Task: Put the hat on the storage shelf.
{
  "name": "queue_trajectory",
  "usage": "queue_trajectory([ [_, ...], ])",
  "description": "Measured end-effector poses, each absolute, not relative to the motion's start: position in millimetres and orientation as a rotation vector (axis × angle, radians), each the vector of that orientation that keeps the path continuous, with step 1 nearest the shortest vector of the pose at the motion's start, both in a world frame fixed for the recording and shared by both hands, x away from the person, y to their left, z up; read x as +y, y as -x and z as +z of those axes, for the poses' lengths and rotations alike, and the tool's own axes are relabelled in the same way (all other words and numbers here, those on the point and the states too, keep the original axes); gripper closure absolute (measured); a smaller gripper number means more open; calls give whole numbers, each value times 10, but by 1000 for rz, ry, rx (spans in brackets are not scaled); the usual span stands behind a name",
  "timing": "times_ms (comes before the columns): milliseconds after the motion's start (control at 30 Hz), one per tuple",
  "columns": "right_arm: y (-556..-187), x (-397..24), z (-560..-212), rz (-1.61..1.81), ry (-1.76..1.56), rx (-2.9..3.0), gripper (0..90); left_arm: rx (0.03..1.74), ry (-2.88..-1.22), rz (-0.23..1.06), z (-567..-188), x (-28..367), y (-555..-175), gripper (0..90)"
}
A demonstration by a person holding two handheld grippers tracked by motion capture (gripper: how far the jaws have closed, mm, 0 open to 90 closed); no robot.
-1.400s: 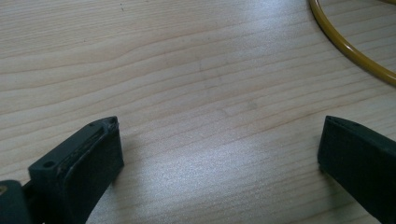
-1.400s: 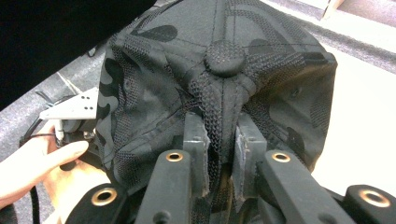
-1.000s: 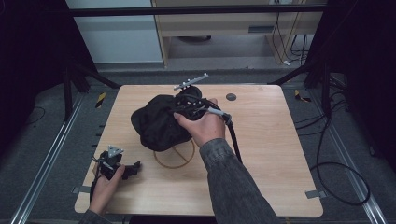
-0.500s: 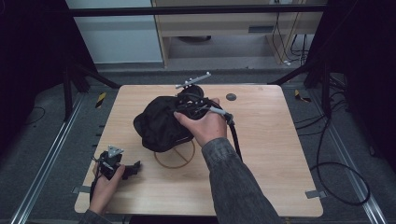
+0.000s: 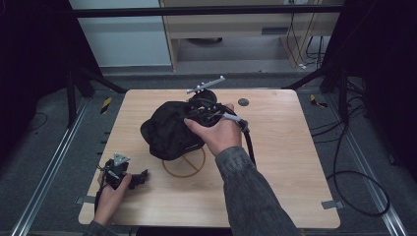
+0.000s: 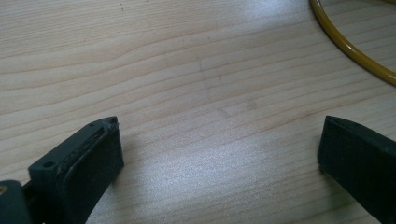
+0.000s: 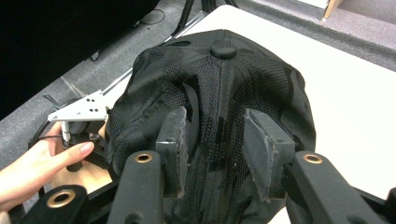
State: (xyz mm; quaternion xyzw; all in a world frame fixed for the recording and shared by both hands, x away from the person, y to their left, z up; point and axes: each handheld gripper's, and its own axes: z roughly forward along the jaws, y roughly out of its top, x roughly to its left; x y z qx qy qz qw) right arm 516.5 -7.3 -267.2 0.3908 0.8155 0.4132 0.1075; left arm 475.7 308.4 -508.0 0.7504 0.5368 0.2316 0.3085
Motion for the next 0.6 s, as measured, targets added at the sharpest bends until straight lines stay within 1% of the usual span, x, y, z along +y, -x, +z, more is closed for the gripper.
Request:
queue_trajectory([
  [333,-5131,-153,-2644,1210,-1163,2395,528,1419,-1984,612,-5079,3085,-4757,0],
  [600,-5105,-243,-2646,1210,-1177,2383,496,1419,-1984,612,-5080,3085,-4757,0],
])
